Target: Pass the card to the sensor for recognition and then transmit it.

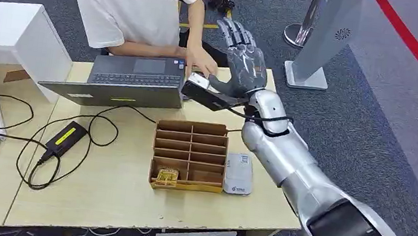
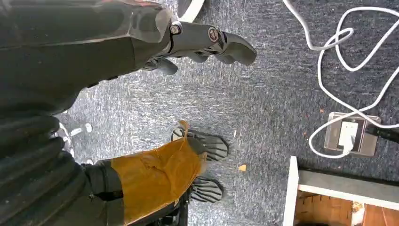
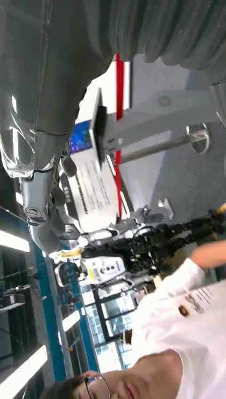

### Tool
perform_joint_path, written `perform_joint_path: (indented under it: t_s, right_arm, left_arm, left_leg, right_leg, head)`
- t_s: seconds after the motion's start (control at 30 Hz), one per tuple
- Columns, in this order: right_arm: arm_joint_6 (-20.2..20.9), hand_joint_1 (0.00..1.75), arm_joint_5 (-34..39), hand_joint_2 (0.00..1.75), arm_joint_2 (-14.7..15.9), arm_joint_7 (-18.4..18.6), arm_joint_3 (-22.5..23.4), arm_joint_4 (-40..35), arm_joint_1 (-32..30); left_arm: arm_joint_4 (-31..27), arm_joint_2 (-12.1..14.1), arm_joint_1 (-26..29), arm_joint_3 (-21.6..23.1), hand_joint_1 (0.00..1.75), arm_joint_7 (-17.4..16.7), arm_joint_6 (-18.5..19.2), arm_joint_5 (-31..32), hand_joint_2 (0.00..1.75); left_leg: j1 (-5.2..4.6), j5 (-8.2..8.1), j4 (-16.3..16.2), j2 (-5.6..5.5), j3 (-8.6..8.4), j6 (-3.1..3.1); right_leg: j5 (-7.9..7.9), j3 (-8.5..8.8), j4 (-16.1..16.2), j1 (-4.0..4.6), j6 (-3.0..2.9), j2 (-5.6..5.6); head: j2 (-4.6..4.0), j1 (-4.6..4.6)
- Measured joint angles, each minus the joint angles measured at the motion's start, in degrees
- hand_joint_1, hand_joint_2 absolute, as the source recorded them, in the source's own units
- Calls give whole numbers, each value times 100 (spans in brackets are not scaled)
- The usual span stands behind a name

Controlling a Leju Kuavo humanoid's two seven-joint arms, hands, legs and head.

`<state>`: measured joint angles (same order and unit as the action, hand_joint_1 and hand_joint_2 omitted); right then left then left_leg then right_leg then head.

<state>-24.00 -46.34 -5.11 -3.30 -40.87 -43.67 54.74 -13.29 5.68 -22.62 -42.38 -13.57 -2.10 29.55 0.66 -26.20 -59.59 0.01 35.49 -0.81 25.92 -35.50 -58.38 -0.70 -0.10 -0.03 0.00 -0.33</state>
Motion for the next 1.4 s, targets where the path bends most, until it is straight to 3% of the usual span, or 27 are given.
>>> perform_joint_path:
  t_s: [0.17,0.33,0.43,0.67,0.87,1.1,1.4]
  right_arm:
    - [-98,0,-381,175,269,217,85,304,247]
    - [-184,0,-942,175,807,573,177,888,697]
    - [-183,0,-1191,175,1352,885,278,1327,989]
    - [115,0,-1624,175,2817,1227,498,2099,1422]
    - [302,0,-1696,175,3685,1456,669,2424,1328]
    - [378,0,-1467,175,4301,1676,865,2640,706]
    - [306,0,-1022,175,4583,1794,1463,2795,-582]
  left_arm:
    - [2,31,4,0,0,-9,107,7,175]
    - [2,94,39,0,0,2,197,-15,175]
    - [2,171,99,0,0,2,273,-70,175]
    - [2,483,375,-28,0,-13,487,-175,175]
    - [2,660,539,-142,0,2,564,-192,175]
    - [2,798,681,-249,0,0,634,-186,175]
    - [2,929,848,-376,0,2,736,-195,175]
  left_leg:
    - [-1,0,-5,-1,2,0]
    - [0,0,-13,-7,4,1]
    - [-2,-1,-15,-28,8,2]
    - [-3,-14,-17,-39,11,22]
    - [-2,-18,-14,-32,6,28]
    - [-2,-18,-12,-29,2,28]
    - [-3,-22,-8,-31,0,34]
  right_leg:
    - [-4,1,0,0,5,-1]
    - [-6,3,2,-1,8,-4]
    - [-5,7,5,-1,9,-26]
    - [-2,15,13,-3,14,-41]
    - [0,15,12,-1,15,-35]
    - [0,17,12,-1,15,-33]
    - [10,22,12,0,25,-35]
  head:
    - [2,0]
    - [0,2]
    - [2,2]
    - [0,6]
    - [0,-7]
    - [0,-2]
    - [0,-2]
